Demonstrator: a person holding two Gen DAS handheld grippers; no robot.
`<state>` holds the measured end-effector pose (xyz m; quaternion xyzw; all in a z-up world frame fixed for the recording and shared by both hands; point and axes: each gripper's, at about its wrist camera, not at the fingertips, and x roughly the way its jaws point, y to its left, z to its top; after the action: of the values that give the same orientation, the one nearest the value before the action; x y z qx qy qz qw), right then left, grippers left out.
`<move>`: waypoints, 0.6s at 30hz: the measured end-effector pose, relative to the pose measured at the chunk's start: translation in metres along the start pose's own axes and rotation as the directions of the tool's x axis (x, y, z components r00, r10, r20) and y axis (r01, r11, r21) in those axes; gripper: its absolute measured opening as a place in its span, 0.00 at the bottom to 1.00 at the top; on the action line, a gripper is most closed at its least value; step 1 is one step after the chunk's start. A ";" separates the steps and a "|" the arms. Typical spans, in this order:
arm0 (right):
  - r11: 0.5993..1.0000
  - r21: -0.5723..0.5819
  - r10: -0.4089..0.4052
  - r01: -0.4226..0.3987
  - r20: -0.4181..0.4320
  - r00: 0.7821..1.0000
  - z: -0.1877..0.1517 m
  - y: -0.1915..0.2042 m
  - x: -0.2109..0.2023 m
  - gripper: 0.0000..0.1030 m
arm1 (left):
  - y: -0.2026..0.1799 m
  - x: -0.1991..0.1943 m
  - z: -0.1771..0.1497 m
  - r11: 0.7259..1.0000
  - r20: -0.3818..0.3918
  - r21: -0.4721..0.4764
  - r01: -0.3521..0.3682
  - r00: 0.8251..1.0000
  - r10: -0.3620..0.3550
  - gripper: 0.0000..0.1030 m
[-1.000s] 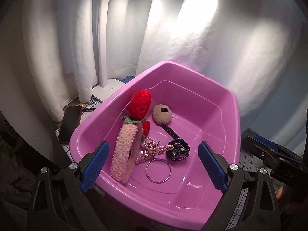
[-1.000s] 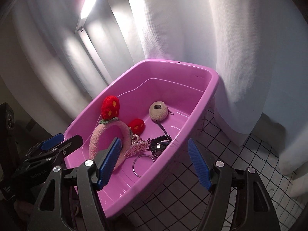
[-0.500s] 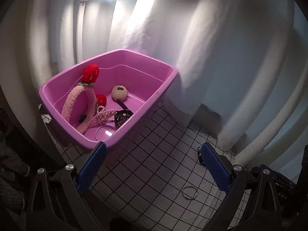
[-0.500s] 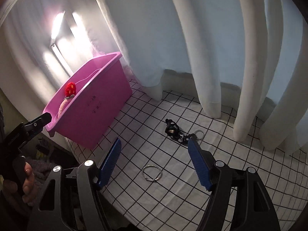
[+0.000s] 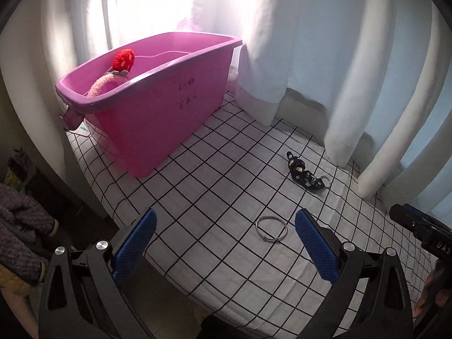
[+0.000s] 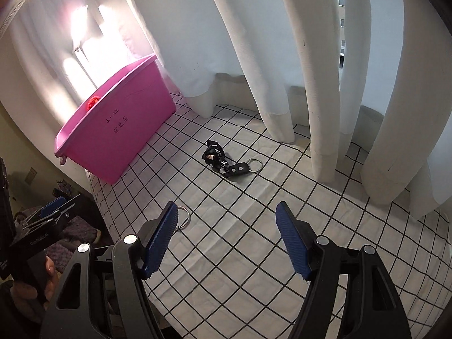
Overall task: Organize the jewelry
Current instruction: 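Move both tools back over the silver bangle and black strap on the table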
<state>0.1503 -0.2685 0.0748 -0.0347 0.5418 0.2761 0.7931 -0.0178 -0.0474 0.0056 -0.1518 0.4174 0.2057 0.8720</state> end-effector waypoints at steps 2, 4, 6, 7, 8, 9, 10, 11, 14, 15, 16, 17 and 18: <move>1.000 -0.008 -0.019 0.019 -0.023 1.000 0.004 -0.002 0.011 0.67 | -0.002 0.013 -0.003 1.000 -0.027 -0.004 0.005 1.000 -0.005 0.94; 1.000 -0.026 -0.010 0.009 -0.032 0.999 0.007 -0.003 0.021 0.67 | -0.004 0.024 -0.006 1.000 -0.045 -0.008 0.020 0.999 -0.020 0.94; 0.998 -0.067 -0.018 0.015 -0.040 0.999 0.012 -0.003 0.033 0.67 | -0.010 0.035 -0.011 1.000 -0.054 -0.002 0.010 0.999 -0.010 0.94; 0.996 -0.084 -0.020 0.016 -0.042 0.999 0.015 -0.003 0.038 0.67 | -0.013 0.041 -0.014 1.000 -0.066 0.003 0.007 0.998 -0.007 0.94; 0.996 -0.093 -0.016 0.012 -0.041 0.999 0.017 -0.005 0.044 0.67 | -0.016 0.046 -0.017 1.000 -0.079 0.006 0.007 0.997 -0.007 0.94; 0.995 -0.096 -0.008 0.004 -0.046 0.999 0.020 -0.007 0.050 0.67 | -0.019 0.051 -0.019 1.000 -0.089 0.006 0.009 0.996 -0.008 0.94; 0.995 -0.099 0.002 -0.007 -0.053 0.999 0.022 -0.010 0.056 0.67 | -0.022 0.056 -0.022 1.000 -0.098 0.005 0.007 0.995 -0.007 0.94; 0.994 -0.106 0.011 -0.017 -0.058 0.998 0.025 -0.012 0.063 0.67 | -0.025 0.060 -0.024 1.000 -0.105 0.002 -0.001 0.994 0.001 0.94; 0.986 -0.157 0.040 -0.050 -0.070 0.997 0.031 -0.017 0.082 0.67 | -0.033 0.069 -0.031 0.999 -0.104 -0.034 -0.027 0.994 0.023 0.94; 0.982 -0.178 0.049 -0.062 -0.074 0.996 0.033 -0.017 0.087 0.67 | -0.035 0.071 -0.033 0.998 -0.099 -0.052 -0.039 0.995 0.034 0.94; 0.977 -0.198 0.059 -0.074 -0.082 0.995 0.034 -0.018 0.094 0.67 | -0.038 0.073 -0.036 0.996 -0.095 -0.072 -0.054 0.994 0.047 0.94; 0.972 -0.219 0.068 -0.087 -0.091 0.994 0.036 -0.018 0.099 0.67 | -0.039 0.075 -0.038 0.993 -0.093 -0.093 -0.067 0.994 0.058 0.94; 0.966 -0.240 0.078 -0.100 -0.100 0.992 0.038 -0.019 0.105 0.67 | -0.041 0.077 -0.041 0.990 -0.091 -0.115 -0.077 0.994 0.066 0.94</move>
<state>0.2184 -0.2289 -0.0064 -0.1200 0.5399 0.3742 0.7444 0.0187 -0.0834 -0.0765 -0.1967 0.4474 0.2544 0.8345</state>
